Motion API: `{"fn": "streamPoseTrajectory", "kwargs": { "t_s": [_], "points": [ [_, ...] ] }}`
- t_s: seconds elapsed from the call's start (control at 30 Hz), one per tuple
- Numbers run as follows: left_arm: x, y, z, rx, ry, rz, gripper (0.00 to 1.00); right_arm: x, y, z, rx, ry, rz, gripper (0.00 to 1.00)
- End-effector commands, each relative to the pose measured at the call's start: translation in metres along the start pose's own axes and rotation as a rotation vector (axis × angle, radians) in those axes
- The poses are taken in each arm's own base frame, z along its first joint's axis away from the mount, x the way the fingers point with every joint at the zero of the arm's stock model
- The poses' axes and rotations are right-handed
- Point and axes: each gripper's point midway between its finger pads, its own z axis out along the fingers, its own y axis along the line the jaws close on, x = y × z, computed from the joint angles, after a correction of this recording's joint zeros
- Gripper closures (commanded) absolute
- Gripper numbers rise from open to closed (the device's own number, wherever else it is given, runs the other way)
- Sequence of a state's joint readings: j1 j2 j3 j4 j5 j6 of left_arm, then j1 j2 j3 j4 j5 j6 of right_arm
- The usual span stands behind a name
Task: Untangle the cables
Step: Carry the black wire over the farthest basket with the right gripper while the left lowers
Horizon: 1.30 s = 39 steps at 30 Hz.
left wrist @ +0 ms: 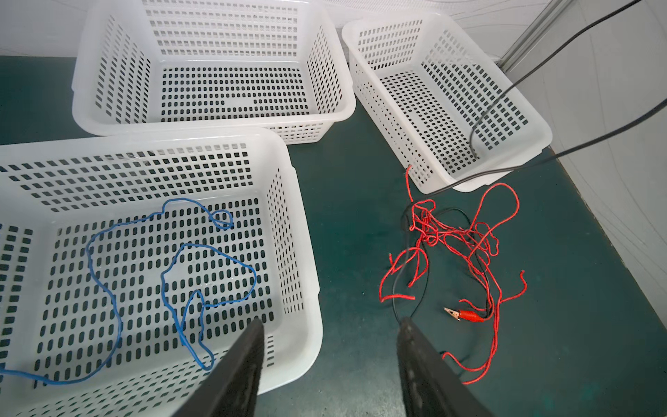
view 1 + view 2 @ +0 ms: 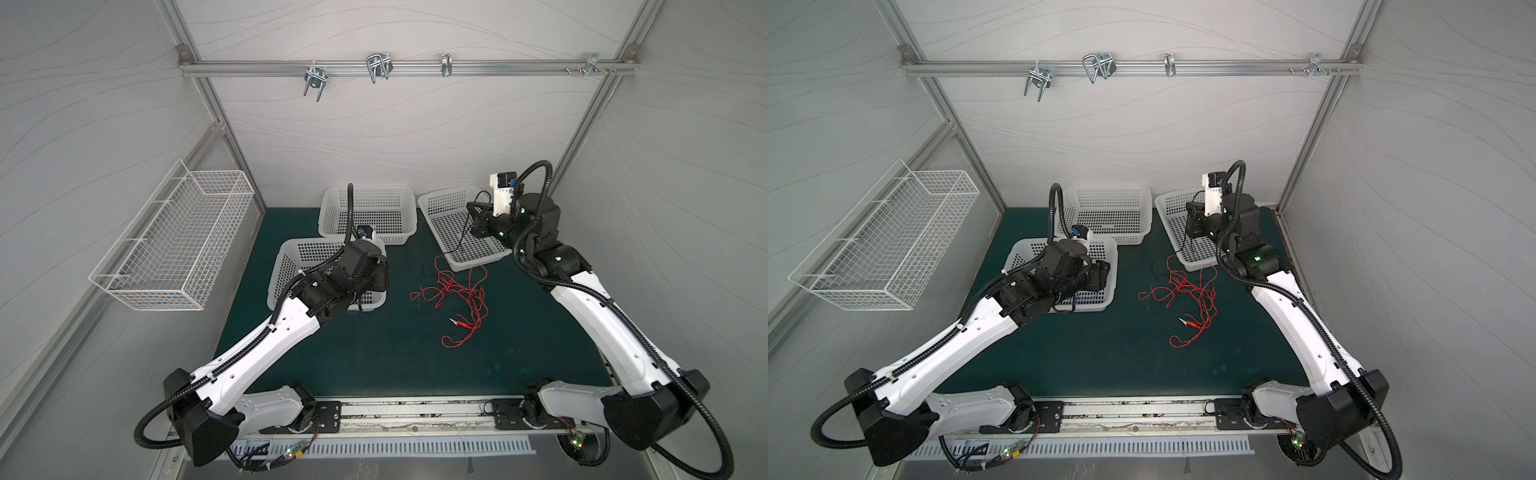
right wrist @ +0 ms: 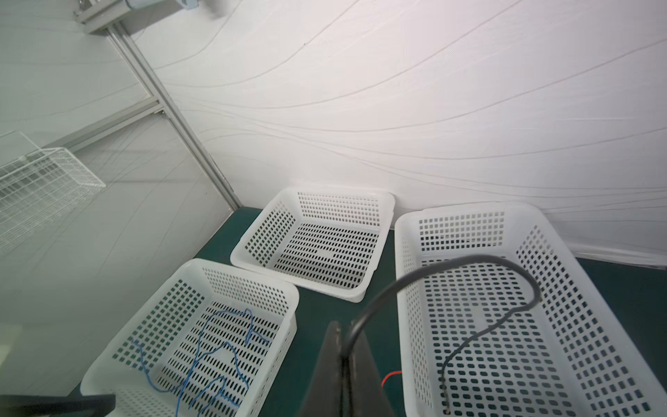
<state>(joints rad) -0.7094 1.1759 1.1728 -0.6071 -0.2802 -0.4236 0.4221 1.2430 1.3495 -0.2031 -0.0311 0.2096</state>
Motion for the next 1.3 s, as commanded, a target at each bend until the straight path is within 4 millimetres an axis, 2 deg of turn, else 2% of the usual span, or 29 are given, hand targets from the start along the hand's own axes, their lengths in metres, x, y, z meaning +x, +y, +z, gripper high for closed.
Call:
{"fn": "streamPoseTrajectory", "kwargs": {
  "t_s": [0.0,0.2,0.4,0.47,0.57,0.67,0.77,1.1,1.27],
  "points": [
    [-0.012,-0.002,-0.006,0.016,-0.055,-0.035,0.4,-0.035,-0.008,-0.008,0.011,-0.084,-0.028,1.0],
    [-0.006,0.001,-0.004,0.002,-0.038,-0.036,0.39,-0.065,-0.029,-0.016,0.053,-0.161,-0.026,1.0],
    [0.003,0.007,-0.004,-0.011,-0.023,-0.048,0.39,-0.087,-0.05,-0.018,0.104,-0.22,-0.032,1.0],
    [0.005,0.008,-0.004,-0.012,-0.021,-0.056,0.39,-0.089,-0.058,-0.014,0.118,-0.226,-0.034,1.0],
    [0.01,0.01,-0.004,-0.014,-0.016,-0.065,0.38,-0.082,-0.07,-0.003,0.132,-0.201,-0.031,1.0],
    [0.014,0.012,-0.003,-0.02,-0.008,-0.068,0.38,-0.063,-0.082,0.015,0.143,-0.153,-0.023,1.0],
    [0.016,0.013,-0.002,-0.024,0.0,-0.067,0.38,-0.032,-0.094,0.034,0.154,-0.09,-0.007,1.0],
    [0.027,0.014,0.003,-0.033,0.048,-0.062,0.38,0.085,-0.136,0.087,0.221,0.148,0.069,1.0],
    [0.035,0.009,0.009,-0.01,0.087,-0.036,0.39,0.148,-0.172,0.101,0.363,0.336,0.114,1.0]
  ]
}}
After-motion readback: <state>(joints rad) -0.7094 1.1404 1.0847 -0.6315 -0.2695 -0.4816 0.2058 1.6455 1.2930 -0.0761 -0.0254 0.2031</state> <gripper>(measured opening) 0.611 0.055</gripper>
